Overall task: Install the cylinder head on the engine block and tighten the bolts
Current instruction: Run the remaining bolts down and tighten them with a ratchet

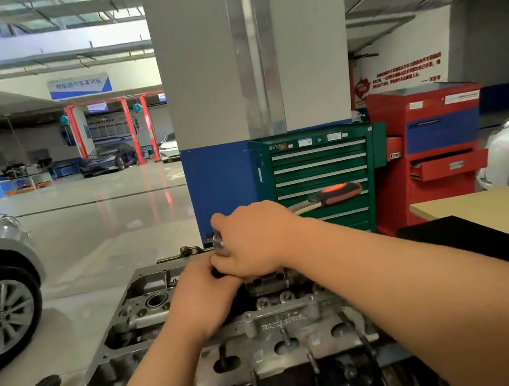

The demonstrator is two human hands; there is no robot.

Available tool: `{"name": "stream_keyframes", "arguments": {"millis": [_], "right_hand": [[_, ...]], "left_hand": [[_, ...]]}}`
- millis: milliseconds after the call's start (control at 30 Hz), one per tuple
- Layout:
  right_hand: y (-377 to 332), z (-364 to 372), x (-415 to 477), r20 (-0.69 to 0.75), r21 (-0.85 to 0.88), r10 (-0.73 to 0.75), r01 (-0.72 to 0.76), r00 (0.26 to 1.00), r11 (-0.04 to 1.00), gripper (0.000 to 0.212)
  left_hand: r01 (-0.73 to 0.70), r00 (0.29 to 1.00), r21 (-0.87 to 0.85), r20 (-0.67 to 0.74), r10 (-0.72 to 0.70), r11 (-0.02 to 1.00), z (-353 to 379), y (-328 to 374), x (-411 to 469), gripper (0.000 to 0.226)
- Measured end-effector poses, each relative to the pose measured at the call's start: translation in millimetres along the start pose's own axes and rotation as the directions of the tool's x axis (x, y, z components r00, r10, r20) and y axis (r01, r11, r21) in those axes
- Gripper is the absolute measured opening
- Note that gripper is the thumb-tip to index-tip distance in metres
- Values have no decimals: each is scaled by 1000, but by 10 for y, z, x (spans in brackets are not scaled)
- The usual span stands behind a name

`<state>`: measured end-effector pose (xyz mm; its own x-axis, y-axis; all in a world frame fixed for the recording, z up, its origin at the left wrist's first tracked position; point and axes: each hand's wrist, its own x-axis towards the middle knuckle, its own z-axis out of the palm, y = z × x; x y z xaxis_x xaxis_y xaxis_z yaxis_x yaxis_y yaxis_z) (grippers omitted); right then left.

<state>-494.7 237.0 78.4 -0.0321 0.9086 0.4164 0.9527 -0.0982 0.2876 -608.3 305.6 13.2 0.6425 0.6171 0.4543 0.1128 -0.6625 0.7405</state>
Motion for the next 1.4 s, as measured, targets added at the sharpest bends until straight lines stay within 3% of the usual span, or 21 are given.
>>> {"name": "stream_keyframes", "arguments": {"millis": [100,200,267,367,467,600,767,900,1000,1133,1400], "right_hand": [[288,-91,-132,103,75,-17,9,995,997,72],[712,-179,-401,284,-60,151,-139,947,988,50],[743,-186,-492,292,-93,259,-242,921,966,29],[527,-233,-485,231,-128,362,-340,903,932,29],[363,-338,-551,240,-153,436,-410,867,899,31],[157,-445,-688,289,-161,469,-440,835,883,24],[74,-433,-767,238,-167,492,-463,838,870,18],[169,-290,-633,164,-210,564,-530,810,822,31],[341,-157,-444,110,-176,539,-517,835,838,28],[495,-119,-267,231,-74,437,-432,869,899,22],[441,-225,-312,250,-148,476,-453,843,879,24]], "left_hand": [[-27,1000,58,-13,28,998,32,-5,-38,19],[-11,997,181,-68,24,983,87,-28,-39,26],[-36,996,308,-61,58,951,115,-23,-35,25],[-87,992,400,-53,118,913,129,-31,-46,30],[-70,996,445,-20,89,893,133,-13,-54,35],[-70,997,431,44,56,900,127,-11,-30,29],[-84,995,351,84,58,933,131,-61,5,29],[-72,997,356,54,57,932,154,-105,26,30],[-54,998,361,0,58,931,163,-102,22,31],[-56,998,377,-1,61,924,163,-61,9,33],[-84,996,325,51,71,942,124,2,-30,37]]}}
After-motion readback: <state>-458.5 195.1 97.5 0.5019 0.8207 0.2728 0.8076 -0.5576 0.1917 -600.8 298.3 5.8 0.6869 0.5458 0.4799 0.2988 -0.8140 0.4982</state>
